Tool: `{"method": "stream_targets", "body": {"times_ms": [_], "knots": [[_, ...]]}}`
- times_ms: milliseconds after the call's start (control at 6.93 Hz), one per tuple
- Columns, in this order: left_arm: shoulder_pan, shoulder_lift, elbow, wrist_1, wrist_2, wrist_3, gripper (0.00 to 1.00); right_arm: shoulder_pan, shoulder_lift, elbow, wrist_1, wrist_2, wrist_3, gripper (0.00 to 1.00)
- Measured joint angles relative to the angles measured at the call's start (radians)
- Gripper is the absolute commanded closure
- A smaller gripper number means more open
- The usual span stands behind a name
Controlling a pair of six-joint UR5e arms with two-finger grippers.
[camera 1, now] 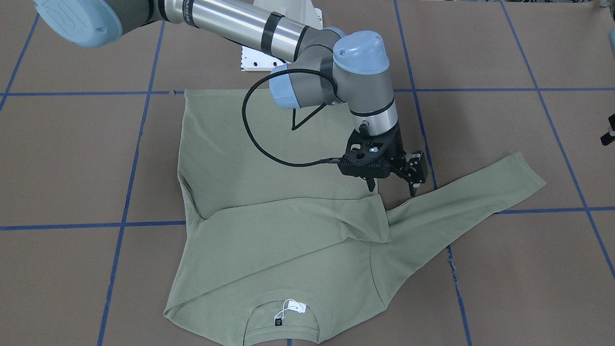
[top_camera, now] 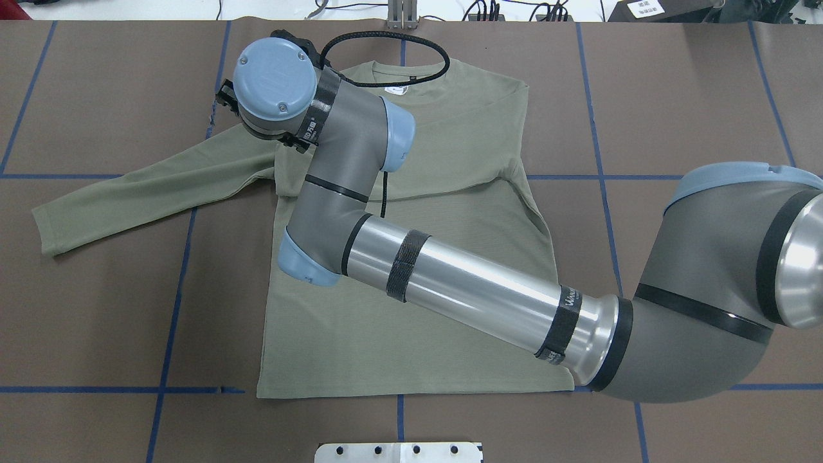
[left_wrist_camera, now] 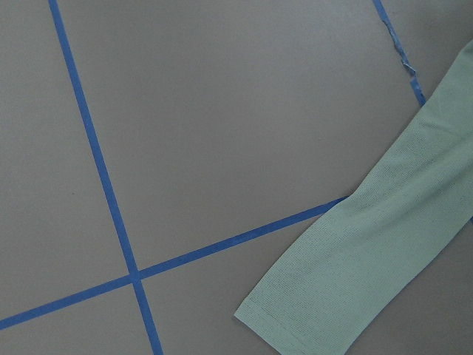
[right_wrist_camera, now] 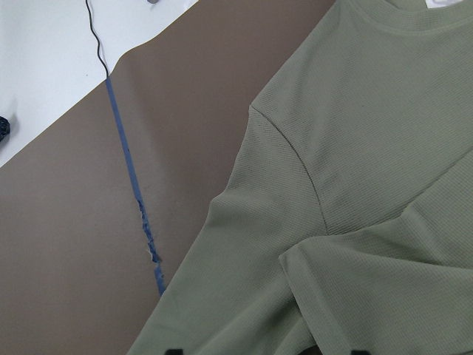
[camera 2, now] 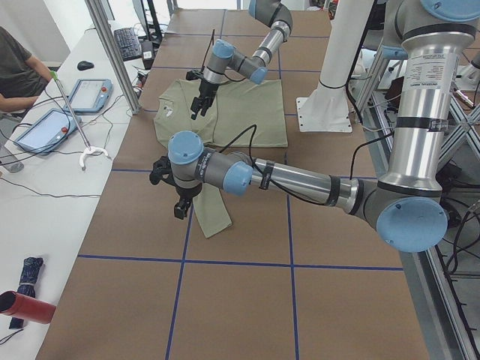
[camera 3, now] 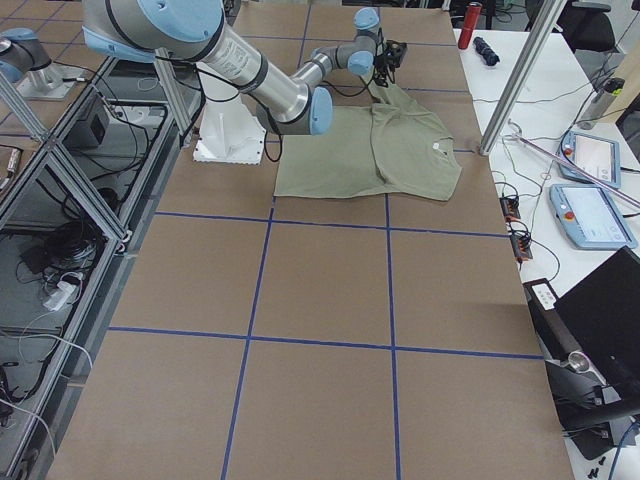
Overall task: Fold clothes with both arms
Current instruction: 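Release the sleeve and raise the right gripper away from the shirt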
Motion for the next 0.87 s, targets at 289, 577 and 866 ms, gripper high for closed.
{"method": "stream_targets", "body": {"times_ms": [289, 577, 866], "knots": [[0.040, -0.018, 0.160, -0.156, -0.001, -0.132, 0.01, 0.075, -0.170, 0.232, -0.058, 0.115, 0.001, 0.01], [0.125, -0.023, 0.304, -0.344, 0.008, -0.308, 0.06, 0.177, -0.380, 0.446, -0.100, 0.246, -0.016, 0.01], [0.170, -0.021, 0.373, -0.412, 0.005, -0.382, 0.08, 0.277, -0.551, 0.590, -0.107, 0.365, -0.103, 0.01]]}}
